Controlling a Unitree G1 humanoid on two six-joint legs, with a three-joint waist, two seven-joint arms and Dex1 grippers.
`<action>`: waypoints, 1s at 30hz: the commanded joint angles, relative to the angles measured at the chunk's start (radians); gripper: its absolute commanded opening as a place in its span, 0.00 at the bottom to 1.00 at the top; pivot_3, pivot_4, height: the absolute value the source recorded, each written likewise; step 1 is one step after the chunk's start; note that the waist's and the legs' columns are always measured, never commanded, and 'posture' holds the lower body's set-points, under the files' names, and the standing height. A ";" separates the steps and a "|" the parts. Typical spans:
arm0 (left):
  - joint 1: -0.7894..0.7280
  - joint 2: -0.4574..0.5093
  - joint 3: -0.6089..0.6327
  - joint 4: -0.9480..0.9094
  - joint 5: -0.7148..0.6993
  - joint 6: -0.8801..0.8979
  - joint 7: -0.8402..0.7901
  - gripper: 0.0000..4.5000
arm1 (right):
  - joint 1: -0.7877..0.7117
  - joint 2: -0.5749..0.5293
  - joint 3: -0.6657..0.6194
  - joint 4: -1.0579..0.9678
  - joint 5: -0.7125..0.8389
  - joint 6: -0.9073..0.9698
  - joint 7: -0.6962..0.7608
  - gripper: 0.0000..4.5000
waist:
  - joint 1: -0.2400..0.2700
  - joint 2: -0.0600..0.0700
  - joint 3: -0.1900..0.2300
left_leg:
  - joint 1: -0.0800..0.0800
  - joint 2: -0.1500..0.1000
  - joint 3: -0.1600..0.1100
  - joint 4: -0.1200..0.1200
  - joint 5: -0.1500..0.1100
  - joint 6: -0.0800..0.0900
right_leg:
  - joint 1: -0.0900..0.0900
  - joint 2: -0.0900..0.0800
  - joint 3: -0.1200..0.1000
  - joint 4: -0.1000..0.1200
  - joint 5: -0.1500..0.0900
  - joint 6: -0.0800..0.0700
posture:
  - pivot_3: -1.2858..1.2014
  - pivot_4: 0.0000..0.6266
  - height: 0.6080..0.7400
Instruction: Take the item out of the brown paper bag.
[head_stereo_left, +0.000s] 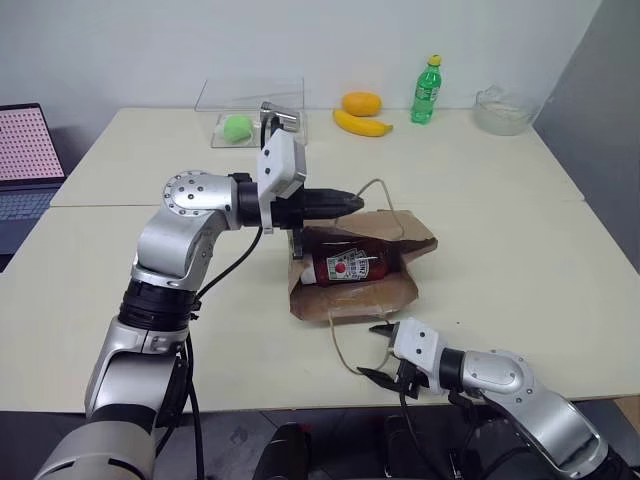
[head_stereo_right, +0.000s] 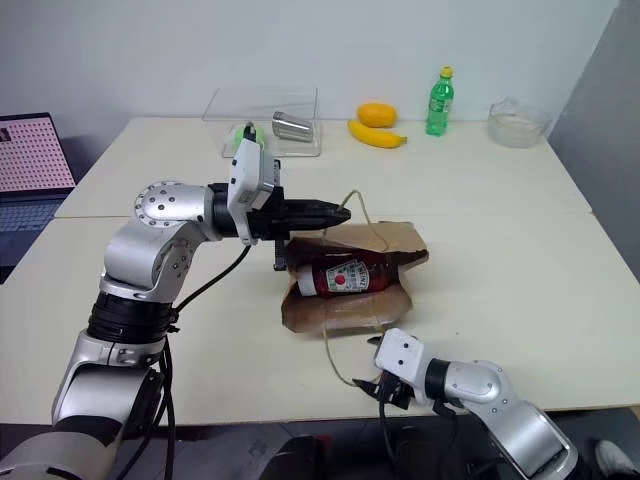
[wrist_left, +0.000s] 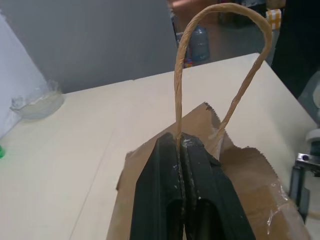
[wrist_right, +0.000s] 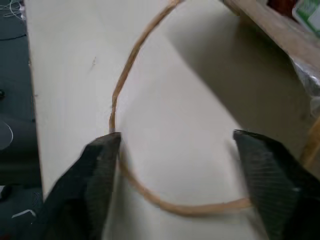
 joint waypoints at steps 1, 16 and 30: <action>0.002 0.001 0.005 -0.052 -0.025 0.011 -0.012 0.00 | -0.008 -0.046 -0.077 -0.142 0.000 -0.010 0.022 0.99 | 0.001 0.000 0.000 | 0.000 0.000 0.000 0.000 0.000 0.000 | 0.000 0.000 0.000 0.000 0.000 0.000 | 0.52 0.24 1.00; 0.030 -0.008 0.014 -0.072 -0.032 0.023 -0.016 0.00 | -0.033 -0.169 -0.561 -0.353 0.599 0.269 0.089 0.99 | 0.002 -0.001 0.001 | 0.000 0.000 0.000 0.001 0.000 0.000 | 0.001 0.000 0.000 -0.001 0.002 -0.004 | 0.52 0.24 1.00; -0.029 0.008 0.085 -0.018 -0.063 0.084 0.041 0.00 | -0.491 0.004 -0.060 -0.033 0.195 0.295 -0.137 0.99 | -0.001 -0.001 0.001 | -0.001 0.000 0.000 0.000 0.000 0.000 | -0.001 0.000 0.000 -0.001 0.003 -0.004 | 0.52 0.24 1.00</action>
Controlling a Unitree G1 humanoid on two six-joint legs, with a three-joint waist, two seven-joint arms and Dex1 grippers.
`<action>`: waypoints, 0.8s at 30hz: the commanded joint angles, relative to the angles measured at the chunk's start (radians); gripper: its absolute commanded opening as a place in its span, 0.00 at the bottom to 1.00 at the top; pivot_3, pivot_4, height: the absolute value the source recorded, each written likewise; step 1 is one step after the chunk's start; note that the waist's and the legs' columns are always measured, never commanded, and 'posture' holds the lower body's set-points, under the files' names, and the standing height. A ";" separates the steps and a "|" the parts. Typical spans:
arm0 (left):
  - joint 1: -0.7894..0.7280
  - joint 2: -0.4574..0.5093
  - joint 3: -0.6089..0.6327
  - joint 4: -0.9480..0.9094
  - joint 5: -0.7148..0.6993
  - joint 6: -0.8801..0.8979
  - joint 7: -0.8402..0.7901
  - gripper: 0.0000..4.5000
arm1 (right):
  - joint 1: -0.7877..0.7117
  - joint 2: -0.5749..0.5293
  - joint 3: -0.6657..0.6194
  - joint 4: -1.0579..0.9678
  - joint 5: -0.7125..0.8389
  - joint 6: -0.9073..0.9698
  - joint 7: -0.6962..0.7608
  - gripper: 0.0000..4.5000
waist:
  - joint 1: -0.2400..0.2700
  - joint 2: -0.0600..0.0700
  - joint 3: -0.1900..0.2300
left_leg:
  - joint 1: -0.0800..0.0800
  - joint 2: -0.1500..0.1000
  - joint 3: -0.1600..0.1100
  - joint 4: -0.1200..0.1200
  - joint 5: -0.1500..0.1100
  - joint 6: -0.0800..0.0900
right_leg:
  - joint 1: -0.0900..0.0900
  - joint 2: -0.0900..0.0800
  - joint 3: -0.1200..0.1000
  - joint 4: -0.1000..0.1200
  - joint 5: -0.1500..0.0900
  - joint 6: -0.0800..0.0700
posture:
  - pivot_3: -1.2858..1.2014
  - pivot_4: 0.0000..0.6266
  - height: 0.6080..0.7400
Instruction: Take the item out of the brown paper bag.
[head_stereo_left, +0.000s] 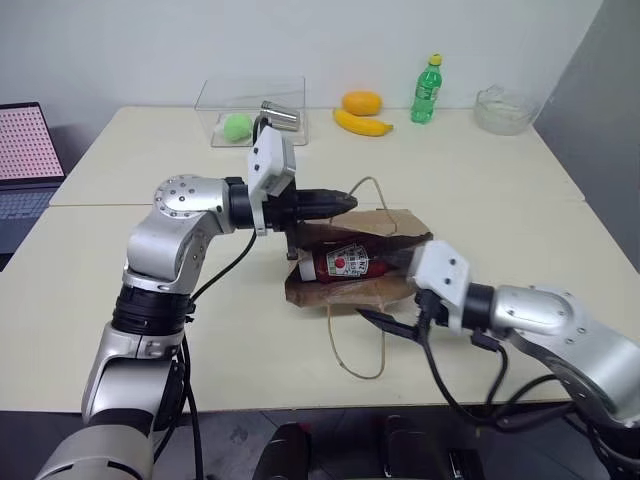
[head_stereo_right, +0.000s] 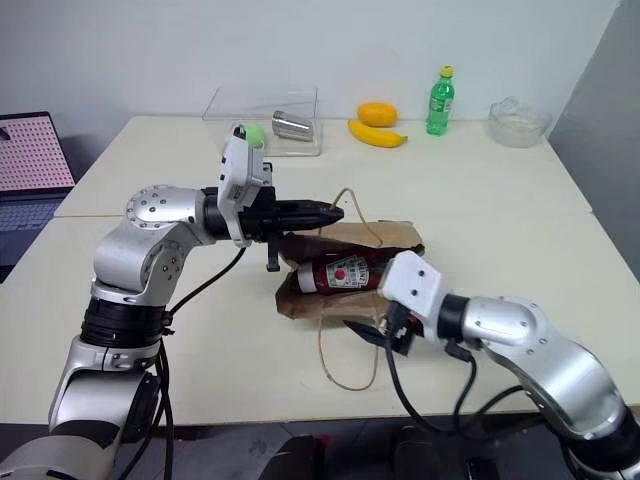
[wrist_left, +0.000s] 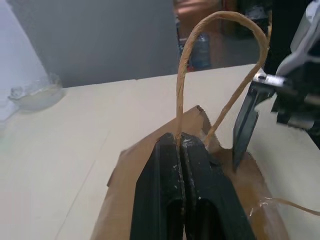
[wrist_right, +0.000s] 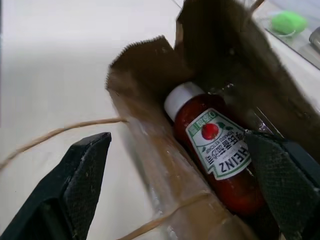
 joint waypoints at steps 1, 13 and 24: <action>-0.034 -0.005 0.030 -0.018 -0.026 0.005 0.017 0.00 | -0.104 0.066 0.078 0.090 -0.103 -0.011 -0.037 0.99 | -0.001 0.000 0.000 | 0.000 0.000 0.000 0.000 0.000 0.000 | 0.000 0.000 0.000 0.000 0.000 0.000 | 0.52 0.24 1.00; -0.040 -0.026 0.023 -0.040 -0.052 0.030 0.043 0.00 | -0.306 0.047 0.391 0.256 -0.445 -0.022 0.045 0.99 | -0.002 0.000 0.000 | -0.001 -0.001 0.000 -0.001 0.000 0.000 | -0.001 -0.001 0.000 0.000 0.000 0.000 | 0.52 0.24 1.00; -0.028 -0.038 0.019 -0.050 -0.054 0.035 0.047 0.00 | -0.394 0.155 0.554 0.408 -0.722 -0.083 0.110 0.99 | -0.015 0.000 0.000 | -0.001 -0.001 -0.001 -0.001 0.000 0.000 | -0.001 -0.001 0.000 0.001 0.000 0.000 | 0.52 0.24 1.00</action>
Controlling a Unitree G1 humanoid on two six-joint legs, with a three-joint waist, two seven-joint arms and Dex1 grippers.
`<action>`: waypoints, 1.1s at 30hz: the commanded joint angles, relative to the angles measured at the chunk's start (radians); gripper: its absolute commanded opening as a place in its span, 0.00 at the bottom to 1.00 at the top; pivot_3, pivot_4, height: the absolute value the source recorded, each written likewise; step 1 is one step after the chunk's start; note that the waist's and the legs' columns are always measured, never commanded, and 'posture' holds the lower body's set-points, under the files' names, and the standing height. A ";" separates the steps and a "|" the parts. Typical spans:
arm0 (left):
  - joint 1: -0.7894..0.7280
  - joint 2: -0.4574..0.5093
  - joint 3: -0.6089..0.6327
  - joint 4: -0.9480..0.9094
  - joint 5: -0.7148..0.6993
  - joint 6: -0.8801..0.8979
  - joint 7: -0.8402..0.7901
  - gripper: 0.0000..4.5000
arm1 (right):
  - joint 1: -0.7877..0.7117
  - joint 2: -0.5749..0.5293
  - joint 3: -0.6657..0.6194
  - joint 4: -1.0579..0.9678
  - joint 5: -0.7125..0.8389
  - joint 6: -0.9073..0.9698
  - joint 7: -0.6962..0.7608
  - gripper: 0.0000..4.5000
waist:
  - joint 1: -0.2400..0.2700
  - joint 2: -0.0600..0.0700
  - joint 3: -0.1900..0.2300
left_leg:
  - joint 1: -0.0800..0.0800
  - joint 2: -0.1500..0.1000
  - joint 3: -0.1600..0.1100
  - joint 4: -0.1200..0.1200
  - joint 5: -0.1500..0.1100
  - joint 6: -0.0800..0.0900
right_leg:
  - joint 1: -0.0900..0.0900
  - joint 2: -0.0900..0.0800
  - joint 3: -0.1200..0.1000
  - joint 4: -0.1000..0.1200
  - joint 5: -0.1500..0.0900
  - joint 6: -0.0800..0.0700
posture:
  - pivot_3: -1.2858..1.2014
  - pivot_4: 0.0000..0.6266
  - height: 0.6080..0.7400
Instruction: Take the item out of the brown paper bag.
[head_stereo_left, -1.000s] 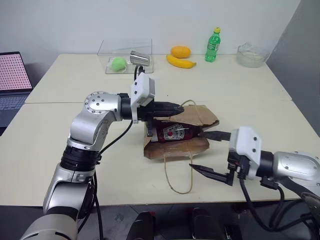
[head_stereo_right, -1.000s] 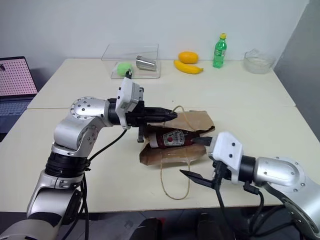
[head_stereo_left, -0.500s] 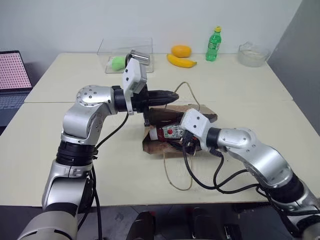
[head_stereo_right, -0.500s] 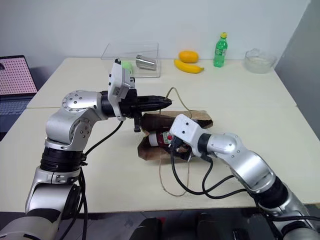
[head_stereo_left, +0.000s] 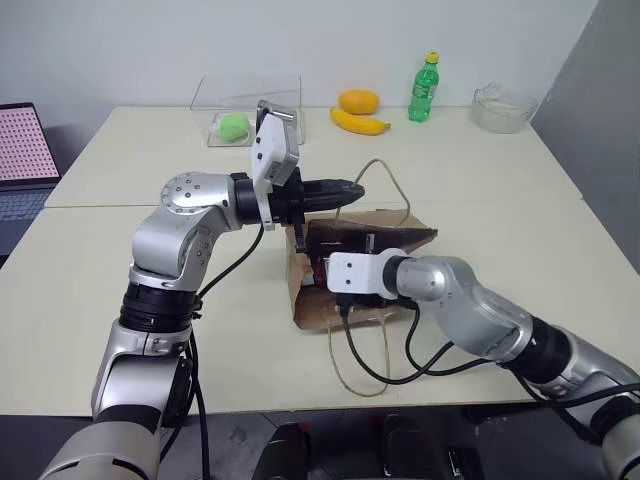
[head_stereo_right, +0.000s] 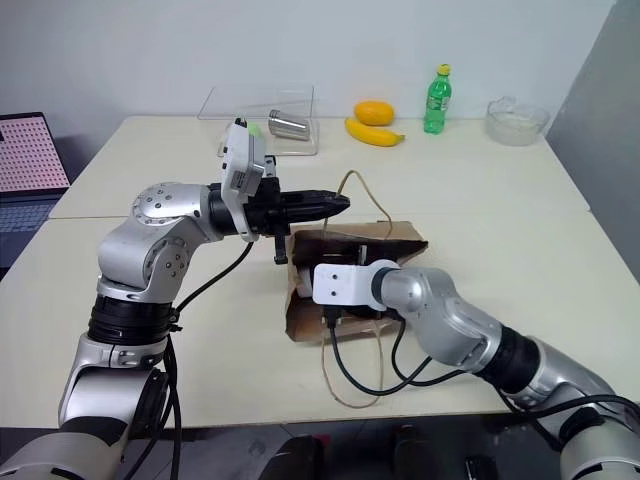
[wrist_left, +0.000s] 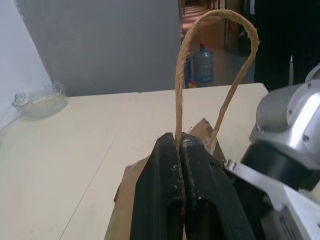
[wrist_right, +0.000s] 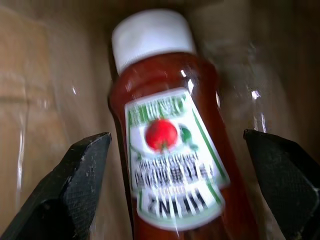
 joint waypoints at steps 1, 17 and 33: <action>-0.017 0.001 0.015 -0.035 -0.017 -0.005 0.003 0.00 | -0.030 0.029 0.022 0.053 -0.077 -0.029 0.030 0.99 | -0.001 0.000 0.000 | 0.000 0.000 0.000 0.000 0.000 0.000 | 0.000 0.000 0.000 0.000 0.000 0.000 | 0.52 0.24 1.00; -0.003 0.009 0.010 -0.008 0.016 -0.033 0.007 0.00 | -0.012 0.067 -0.072 0.250 -0.170 -0.213 0.142 0.73 | 0.000 0.000 0.000 | 0.001 0.000 0.000 0.001 0.000 0.000 | 0.001 0.000 0.000 0.001 0.000 0.000 | 0.52 0.24 1.00; -0.045 -0.008 0.015 0.111 0.069 -0.109 0.039 0.00 | 0.057 -0.044 -0.421 -0.076 0.158 -0.334 0.411 0.72 | -0.002 0.000 0.000 | 0.000 -0.001 0.000 0.000 0.000 0.000 | 0.000 -0.001 0.000 0.000 0.000 0.000 | 0.52 0.24 1.00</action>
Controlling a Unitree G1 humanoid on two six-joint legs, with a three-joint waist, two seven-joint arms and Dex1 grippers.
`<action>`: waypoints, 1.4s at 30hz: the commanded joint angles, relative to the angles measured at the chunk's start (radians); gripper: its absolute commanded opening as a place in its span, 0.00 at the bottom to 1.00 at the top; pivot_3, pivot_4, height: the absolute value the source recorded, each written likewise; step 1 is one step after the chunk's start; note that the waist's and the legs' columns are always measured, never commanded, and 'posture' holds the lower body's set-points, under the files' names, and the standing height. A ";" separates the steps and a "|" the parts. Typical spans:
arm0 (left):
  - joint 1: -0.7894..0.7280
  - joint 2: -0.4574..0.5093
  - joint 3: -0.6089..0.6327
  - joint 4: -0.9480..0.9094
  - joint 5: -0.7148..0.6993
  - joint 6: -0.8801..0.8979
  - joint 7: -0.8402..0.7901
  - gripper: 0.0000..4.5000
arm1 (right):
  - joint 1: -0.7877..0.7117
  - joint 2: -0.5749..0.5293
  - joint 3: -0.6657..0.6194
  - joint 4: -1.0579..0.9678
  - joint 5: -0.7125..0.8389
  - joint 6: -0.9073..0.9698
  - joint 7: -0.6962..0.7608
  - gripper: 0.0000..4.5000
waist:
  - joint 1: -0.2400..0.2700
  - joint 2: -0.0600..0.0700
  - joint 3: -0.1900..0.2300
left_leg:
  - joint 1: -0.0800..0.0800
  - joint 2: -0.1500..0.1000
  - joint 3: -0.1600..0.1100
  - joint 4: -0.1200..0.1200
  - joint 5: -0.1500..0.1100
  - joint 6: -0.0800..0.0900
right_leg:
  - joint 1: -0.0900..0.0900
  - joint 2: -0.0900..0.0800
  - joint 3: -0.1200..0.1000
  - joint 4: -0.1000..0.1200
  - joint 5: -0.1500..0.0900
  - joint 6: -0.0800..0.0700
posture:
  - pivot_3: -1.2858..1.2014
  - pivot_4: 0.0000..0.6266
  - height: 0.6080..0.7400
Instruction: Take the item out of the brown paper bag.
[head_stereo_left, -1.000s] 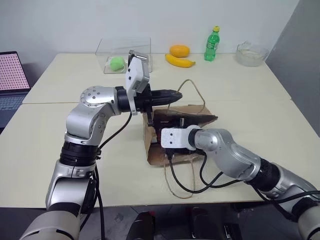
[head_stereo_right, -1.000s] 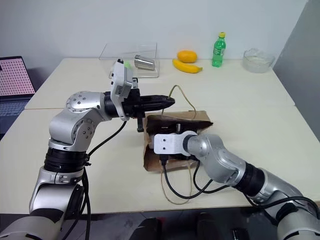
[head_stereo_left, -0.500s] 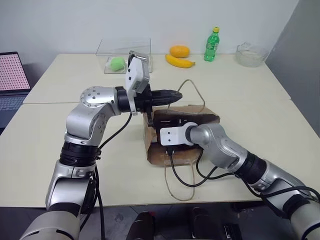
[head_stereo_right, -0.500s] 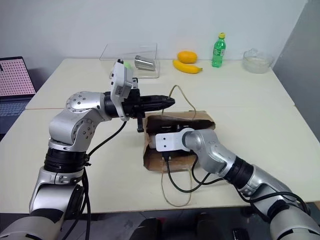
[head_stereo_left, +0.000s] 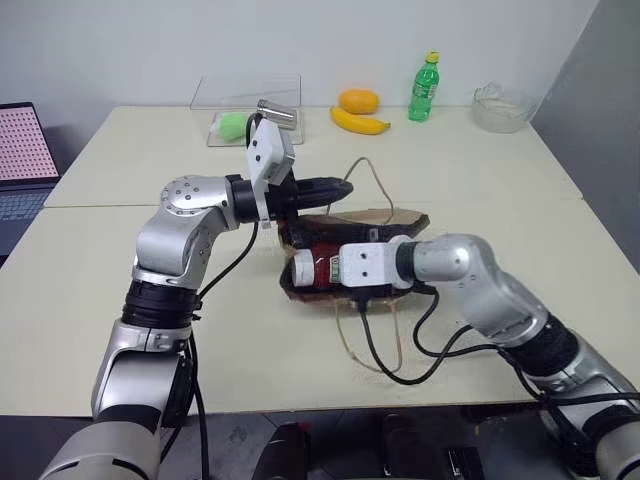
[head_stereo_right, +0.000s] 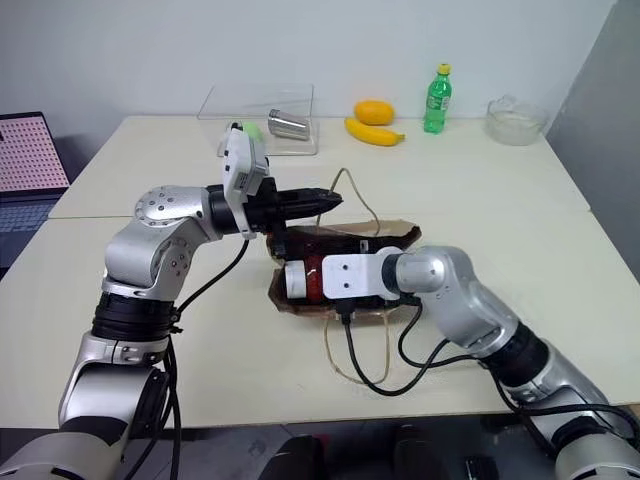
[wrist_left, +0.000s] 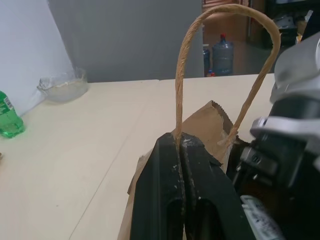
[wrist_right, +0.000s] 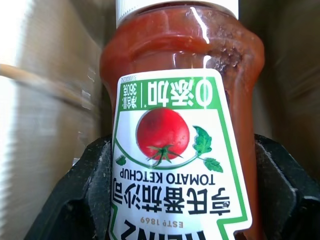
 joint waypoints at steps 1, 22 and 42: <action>-0.032 -0.004 0.015 0.001 0.010 -0.028 0.014 0.00 | -0.005 -0.021 -0.123 -0.094 0.136 -0.006 0.071 0.72 | 0.000 0.000 0.000 | 0.000 0.000 0.000 0.000 0.000 0.000 | 0.000 0.000 0.000 0.000 0.000 0.000 | 0.52 0.24 1.00; -0.044 -0.017 0.019 0.053 0.062 -0.077 0.042 0.00 | -0.180 -0.057 -0.797 -0.050 0.783 0.397 -0.239 0.72 | 0.009 0.001 0.001 | 0.000 -0.001 0.000 -0.001 0.000 0.000 | 0.000 -0.001 0.000 0.000 0.000 0.000 | 0.52 0.24 1.00; -0.043 -0.035 0.016 0.073 0.081 -0.123 0.064 0.00 | 0.121 -0.345 -0.311 0.638 0.156 -0.293 0.013 0.99 | -0.011 0.006 0.004 | -0.014 -0.001 0.005 0.002 0.001 0.000 | -0.015 -0.002 0.003 0.003 0.000 0.000 | 0.52 0.24 1.00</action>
